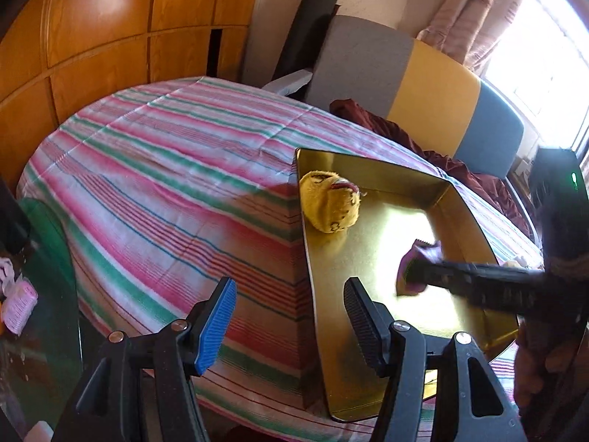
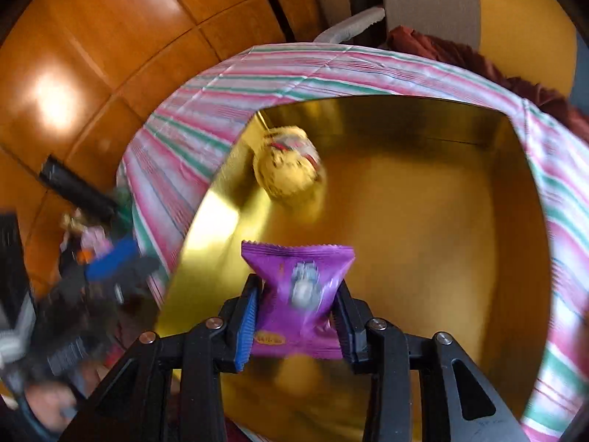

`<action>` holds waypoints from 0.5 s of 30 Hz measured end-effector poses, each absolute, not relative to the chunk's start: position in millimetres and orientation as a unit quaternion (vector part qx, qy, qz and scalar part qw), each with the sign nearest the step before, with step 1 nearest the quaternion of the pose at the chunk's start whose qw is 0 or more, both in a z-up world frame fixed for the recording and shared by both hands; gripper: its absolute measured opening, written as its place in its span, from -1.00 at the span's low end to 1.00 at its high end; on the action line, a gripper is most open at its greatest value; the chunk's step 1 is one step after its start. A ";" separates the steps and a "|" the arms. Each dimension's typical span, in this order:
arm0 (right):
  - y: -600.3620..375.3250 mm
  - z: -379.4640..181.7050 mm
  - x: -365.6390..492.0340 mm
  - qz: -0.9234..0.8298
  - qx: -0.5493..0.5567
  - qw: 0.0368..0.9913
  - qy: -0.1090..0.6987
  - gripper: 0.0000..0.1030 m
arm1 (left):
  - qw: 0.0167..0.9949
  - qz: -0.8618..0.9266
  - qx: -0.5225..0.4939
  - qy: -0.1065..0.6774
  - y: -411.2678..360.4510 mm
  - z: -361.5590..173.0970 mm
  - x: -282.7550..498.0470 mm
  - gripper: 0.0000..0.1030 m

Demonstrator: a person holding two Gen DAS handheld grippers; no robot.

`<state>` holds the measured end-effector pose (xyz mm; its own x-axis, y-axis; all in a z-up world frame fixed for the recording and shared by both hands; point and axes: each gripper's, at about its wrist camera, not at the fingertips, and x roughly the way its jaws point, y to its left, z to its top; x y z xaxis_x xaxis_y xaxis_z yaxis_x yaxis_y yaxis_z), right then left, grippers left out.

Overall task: Organize objects
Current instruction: 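Place the purple candy in the tray beside the pouch with the right gripper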

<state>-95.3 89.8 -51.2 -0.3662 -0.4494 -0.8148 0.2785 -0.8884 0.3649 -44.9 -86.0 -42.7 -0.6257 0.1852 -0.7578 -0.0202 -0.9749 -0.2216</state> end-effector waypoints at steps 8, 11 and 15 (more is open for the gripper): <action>85.2 -50.7 -90.5 -0.835 0.502 0.212 -0.078 0.35 | 0.079 0.896 -0.429 -0.079 -71.9 -45.8 -42.0 0.19; 96.8 -49.3 -75.7 -0.842 0.496 0.202 -0.064 0.35 | 0.085 0.896 -0.430 -0.074 -64.8 -46.0 -40.3 0.19; 111.3 -46.9 -59.8 -0.853 0.486 0.183 -0.054 0.43 | 0.092 0.896 -0.429 -0.072 -54.8 -43.2 -37.0 0.19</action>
